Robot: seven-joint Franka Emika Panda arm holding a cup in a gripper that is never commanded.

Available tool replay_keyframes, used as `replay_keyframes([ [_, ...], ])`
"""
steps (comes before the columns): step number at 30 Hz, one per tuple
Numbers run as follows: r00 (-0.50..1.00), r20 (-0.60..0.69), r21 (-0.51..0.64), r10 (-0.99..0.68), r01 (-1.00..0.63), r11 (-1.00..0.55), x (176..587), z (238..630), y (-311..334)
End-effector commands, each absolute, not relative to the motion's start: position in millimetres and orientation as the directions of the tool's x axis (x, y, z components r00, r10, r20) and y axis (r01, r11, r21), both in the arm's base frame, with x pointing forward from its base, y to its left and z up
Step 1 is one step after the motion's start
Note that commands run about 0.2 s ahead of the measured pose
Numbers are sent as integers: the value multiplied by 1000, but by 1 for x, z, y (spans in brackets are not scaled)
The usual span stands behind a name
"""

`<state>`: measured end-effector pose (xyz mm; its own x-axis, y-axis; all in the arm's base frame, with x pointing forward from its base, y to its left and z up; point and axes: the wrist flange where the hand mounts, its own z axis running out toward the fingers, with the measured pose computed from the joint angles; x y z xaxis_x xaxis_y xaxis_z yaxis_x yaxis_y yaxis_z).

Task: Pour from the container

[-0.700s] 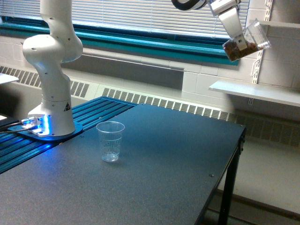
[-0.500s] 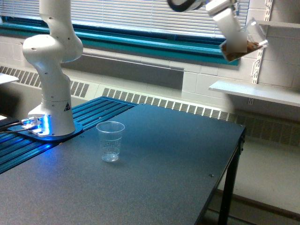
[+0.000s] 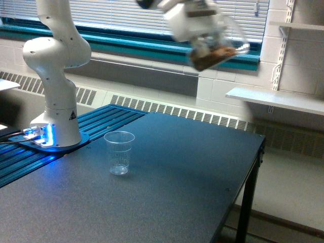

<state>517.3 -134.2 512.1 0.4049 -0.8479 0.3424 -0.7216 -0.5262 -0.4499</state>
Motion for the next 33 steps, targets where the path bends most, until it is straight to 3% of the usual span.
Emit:
replay_keyframes([
  [1,467,347,-428,-813,-693,-580,493,510,-105],
  [33,356,407,-507,-841,-678,-532,350,601,-127],
])
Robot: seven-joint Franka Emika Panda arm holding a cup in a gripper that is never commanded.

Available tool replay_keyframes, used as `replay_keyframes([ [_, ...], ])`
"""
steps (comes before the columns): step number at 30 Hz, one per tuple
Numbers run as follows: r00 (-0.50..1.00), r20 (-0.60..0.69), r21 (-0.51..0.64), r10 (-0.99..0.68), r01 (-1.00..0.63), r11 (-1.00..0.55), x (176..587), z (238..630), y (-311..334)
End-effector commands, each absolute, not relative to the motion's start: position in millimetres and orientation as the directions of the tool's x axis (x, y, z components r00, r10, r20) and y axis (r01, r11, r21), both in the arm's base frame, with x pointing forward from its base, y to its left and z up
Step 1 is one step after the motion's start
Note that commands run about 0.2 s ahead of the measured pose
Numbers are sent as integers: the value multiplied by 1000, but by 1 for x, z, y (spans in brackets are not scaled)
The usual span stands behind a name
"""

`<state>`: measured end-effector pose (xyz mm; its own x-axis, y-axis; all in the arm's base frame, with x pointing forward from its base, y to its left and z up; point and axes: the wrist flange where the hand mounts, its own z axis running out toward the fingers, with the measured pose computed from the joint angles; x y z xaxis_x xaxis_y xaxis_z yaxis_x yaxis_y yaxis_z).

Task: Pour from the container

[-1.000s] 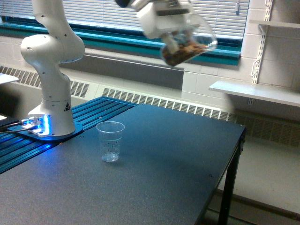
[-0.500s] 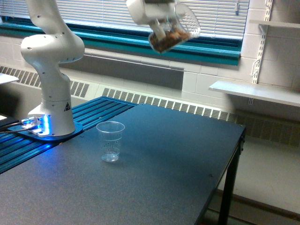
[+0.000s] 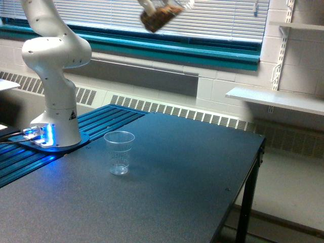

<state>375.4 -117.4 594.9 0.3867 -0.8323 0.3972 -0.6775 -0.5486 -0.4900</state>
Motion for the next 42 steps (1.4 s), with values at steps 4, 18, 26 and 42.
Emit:
replay_keyframes([
  [4,336,407,-534,-849,-667,-520,330,604,-127],
  [18,310,405,-601,-860,-619,-506,297,610,-121],
  [26,340,371,-586,-864,-636,-502,305,585,-118],
  [42,375,309,-539,-874,-688,-486,303,536,-116],
])
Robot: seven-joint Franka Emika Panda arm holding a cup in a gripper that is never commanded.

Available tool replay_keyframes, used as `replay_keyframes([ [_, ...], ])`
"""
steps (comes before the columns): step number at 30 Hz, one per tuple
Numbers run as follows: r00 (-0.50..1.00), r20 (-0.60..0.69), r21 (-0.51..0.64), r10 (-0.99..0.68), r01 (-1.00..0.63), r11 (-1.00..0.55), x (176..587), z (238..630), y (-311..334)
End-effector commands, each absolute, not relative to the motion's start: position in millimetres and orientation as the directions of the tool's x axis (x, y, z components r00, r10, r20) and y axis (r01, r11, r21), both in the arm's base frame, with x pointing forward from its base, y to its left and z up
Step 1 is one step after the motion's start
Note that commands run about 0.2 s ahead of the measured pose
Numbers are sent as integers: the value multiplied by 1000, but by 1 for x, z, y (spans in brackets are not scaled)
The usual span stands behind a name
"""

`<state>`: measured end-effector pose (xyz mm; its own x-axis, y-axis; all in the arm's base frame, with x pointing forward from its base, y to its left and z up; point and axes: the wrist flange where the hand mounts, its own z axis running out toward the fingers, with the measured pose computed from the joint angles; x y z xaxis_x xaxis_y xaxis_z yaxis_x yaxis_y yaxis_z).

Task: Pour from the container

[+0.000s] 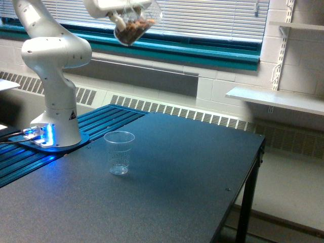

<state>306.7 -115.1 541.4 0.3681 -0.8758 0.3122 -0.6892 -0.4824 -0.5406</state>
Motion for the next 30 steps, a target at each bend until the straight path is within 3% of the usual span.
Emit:
replay_keyframes([
  [1,373,307,-538,-876,-691,-483,301,534,-117],
  [30,396,155,-474,-905,-774,-420,279,465,-119],
])
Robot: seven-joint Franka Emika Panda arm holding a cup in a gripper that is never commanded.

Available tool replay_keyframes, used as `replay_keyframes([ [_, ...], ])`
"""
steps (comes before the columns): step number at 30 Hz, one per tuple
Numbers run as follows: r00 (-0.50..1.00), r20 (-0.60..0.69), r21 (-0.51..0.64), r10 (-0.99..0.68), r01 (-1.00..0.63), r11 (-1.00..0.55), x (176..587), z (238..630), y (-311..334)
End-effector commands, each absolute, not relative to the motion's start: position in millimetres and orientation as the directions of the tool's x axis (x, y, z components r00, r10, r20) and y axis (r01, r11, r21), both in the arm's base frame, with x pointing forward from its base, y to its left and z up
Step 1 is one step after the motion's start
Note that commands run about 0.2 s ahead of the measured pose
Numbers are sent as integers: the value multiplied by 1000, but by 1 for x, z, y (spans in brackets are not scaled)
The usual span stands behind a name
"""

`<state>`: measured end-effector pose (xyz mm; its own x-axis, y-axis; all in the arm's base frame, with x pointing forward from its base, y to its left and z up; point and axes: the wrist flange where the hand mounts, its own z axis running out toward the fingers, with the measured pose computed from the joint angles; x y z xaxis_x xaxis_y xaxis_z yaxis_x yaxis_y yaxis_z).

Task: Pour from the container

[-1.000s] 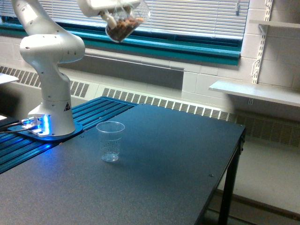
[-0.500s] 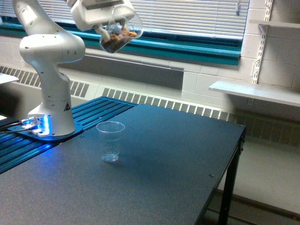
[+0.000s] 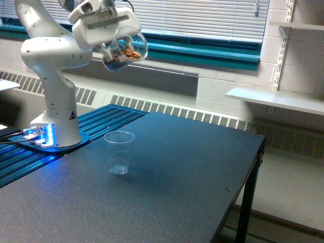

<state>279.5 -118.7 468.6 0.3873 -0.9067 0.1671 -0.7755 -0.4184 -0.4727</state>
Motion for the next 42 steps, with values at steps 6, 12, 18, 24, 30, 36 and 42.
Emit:
replay_keyframes([
  [6,389,136,-472,-911,-784,-405,277,458,-118],
  [12,386,105,-460,-916,-798,-389,272,447,-115],
  [18,377,67,-441,-924,-820,-366,265,429,-114],
  [24,378,32,-426,-925,-832,-355,261,415,-110],
  [30,375,-1,-418,-927,-842,-340,260,408,-108],
  [36,381,-26,-411,-924,-847,-337,261,403,-105],
  [42,407,-42,-386,-912,-849,-361,262,397,-100],
])
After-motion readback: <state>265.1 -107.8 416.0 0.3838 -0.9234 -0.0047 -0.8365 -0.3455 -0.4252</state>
